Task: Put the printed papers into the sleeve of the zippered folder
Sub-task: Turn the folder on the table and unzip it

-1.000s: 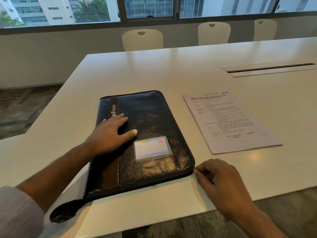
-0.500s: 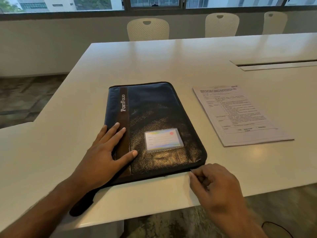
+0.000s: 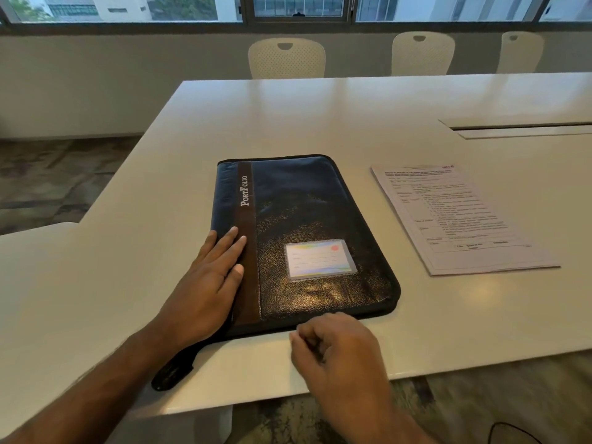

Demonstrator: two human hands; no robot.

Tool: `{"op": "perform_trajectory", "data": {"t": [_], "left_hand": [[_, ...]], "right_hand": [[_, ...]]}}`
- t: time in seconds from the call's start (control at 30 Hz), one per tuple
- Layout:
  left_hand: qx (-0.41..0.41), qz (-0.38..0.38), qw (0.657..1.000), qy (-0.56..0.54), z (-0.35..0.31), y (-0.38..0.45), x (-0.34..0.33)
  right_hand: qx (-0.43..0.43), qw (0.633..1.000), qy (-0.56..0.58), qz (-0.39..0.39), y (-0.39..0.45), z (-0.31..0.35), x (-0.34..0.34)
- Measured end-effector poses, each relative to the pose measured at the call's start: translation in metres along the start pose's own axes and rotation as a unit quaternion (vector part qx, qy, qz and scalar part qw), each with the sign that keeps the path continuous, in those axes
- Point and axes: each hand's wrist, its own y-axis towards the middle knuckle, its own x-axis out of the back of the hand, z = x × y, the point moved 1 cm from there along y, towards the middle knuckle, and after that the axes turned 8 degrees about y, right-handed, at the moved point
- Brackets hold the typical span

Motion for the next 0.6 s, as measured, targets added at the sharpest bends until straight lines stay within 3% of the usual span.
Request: {"op": "perform_trajectory", "data": {"t": [0.2,0.4,0.6], "left_hand": [[-0.008,-0.015,1.000,-0.001,0.001,0.001,-0.002],[-0.019,-0.030,0.996,0.086,0.002,0.005,0.009],[-0.039,-0.053,0.993,0.095,0.009,0.012,0.019]], "right_hand": [[0.031,0.999,-0.007,-0.003,0.003,0.016,-0.024],[0.045,0.999,-0.012,-0.012,0.002,0.026,-0.041],[0.048,0.999,-0.008,-0.007,-0.001,0.034,-0.053]]}}
